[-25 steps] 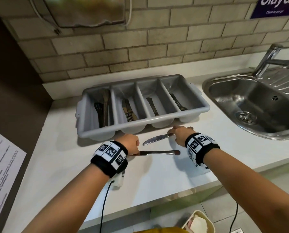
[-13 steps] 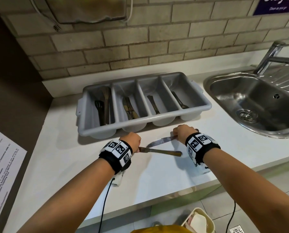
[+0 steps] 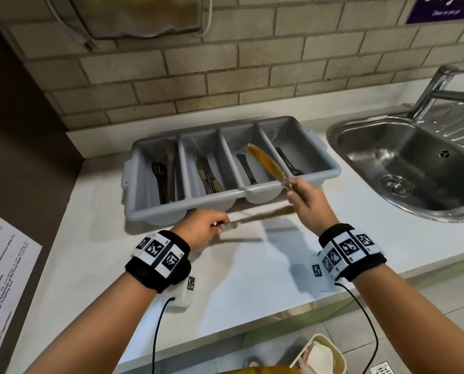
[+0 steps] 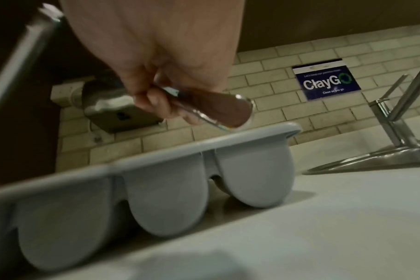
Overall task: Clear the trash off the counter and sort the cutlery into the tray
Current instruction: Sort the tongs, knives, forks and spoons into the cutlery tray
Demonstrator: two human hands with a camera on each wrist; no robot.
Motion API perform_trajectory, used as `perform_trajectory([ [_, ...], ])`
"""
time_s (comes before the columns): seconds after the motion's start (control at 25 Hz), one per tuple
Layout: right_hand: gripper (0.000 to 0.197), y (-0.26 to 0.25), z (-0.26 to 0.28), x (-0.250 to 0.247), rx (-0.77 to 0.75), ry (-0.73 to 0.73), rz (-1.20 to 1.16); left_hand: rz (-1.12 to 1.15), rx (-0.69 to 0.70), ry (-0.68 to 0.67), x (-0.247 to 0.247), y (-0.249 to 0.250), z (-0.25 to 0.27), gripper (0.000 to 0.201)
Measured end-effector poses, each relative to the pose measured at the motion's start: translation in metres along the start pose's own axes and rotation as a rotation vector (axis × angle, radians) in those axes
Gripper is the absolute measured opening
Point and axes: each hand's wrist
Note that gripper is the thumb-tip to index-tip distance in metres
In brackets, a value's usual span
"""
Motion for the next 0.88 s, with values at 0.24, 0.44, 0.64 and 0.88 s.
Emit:
perform_trajectory([
  [0.24, 0.027, -0.052, -0.013, 0.029, 0.368, -0.092, -0.765, 0.540, 0.009, 0.292, -0.013, 0.033, -0.003, 0.028],
  [0.44, 0.027, -0.077, -0.005, 0.062, 0.589, -0.237, -0.997, 0.741, -0.038, 0.265, -0.009, 0.047, -0.015, 0.021],
  [0.64, 0.033, -0.078, -0.003, 0.068, 0.640, -0.383, -0.827, 0.602, -0.133, 0.254, -0.009, 0.039, -0.019, 0.022],
  [0.88, 0.019, -0.081, -0.008, 0.071, 0.697, -0.309, -0.633, -0.076, -0.068, 0.236, -0.020, 0.043, -0.009, 0.020],
])
Point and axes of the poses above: each hand's wrist, its own z-axis away from the middle knuckle, its own x-axis out of the palm, y = z × x, and after that the axes turned 3 degrees about x, right-handed
